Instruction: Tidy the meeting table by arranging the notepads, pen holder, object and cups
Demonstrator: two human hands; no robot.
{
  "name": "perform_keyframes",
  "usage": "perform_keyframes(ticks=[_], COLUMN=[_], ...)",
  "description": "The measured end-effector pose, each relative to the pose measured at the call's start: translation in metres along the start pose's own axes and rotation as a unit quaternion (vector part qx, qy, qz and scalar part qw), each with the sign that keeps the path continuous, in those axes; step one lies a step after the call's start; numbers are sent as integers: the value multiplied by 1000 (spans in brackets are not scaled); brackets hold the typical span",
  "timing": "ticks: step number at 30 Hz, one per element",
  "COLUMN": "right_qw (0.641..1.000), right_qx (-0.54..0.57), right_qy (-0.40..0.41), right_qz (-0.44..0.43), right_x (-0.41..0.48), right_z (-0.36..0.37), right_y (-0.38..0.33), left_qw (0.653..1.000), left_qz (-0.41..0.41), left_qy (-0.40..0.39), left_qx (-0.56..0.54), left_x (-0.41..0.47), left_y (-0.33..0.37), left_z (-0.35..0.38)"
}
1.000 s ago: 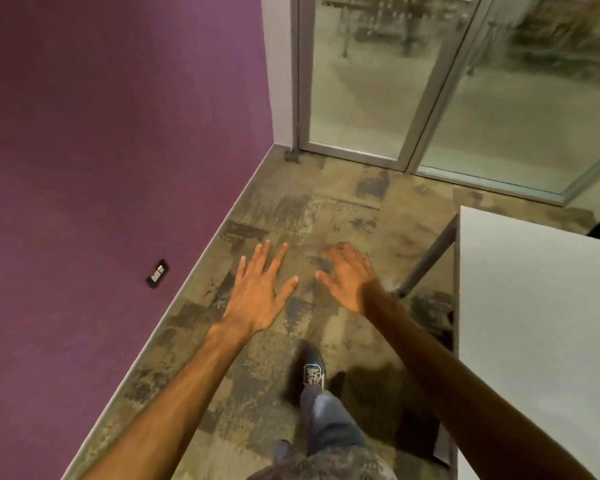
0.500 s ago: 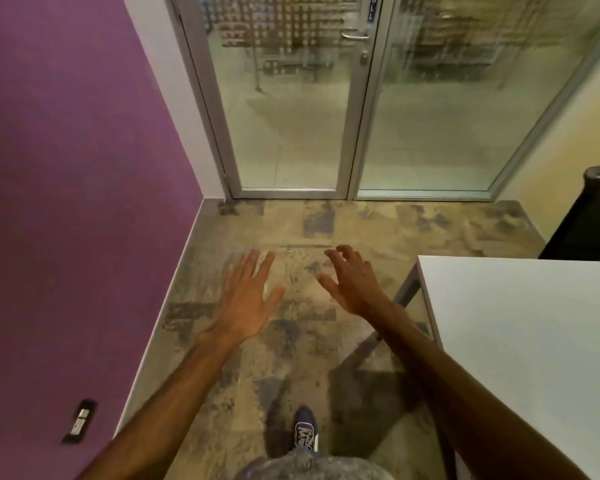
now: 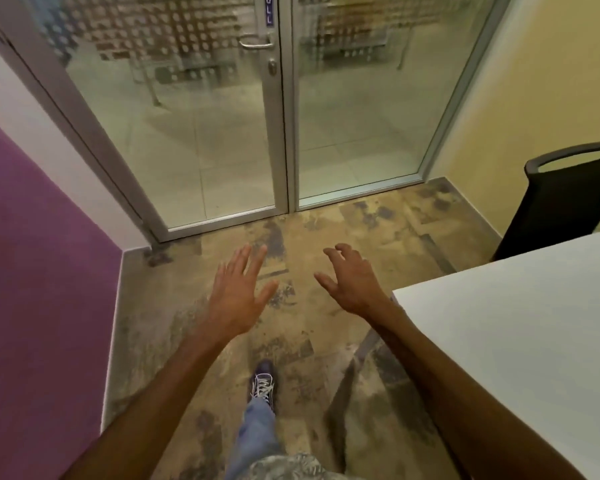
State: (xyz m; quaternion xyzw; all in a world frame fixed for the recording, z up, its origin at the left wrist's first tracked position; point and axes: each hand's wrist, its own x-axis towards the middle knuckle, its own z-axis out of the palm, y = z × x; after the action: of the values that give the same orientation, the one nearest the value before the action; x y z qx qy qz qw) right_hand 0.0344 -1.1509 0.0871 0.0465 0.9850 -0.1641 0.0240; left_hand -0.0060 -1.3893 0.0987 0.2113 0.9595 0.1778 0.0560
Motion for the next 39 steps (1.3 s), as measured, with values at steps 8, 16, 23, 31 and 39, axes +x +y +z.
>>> perform_keyframes(ticks=[8, 16, 23, 31, 39], right_qw=[993, 978, 963, 942, 915], right_qx=[23, 32, 29, 49, 50], right_qy=[27, 63, 99, 118, 144], right_qz=[109, 195, 248, 310, 373], right_x=[108, 182, 244, 327, 373], right_z=[-12, -34, -47, -79, -135], right_y=[19, 44, 106, 216, 312], left_qw=[990, 970, 950, 926, 900], left_qz=[124, 224, 300, 360, 416], left_qy=[-62, -77, -79, -111, -129], left_qx=[23, 47, 43, 40, 16], left_x=[160, 299, 414, 558, 679], left_y=[-33, -20, 30, 114, 222], left_z=[-16, -23, -1, 38, 72])
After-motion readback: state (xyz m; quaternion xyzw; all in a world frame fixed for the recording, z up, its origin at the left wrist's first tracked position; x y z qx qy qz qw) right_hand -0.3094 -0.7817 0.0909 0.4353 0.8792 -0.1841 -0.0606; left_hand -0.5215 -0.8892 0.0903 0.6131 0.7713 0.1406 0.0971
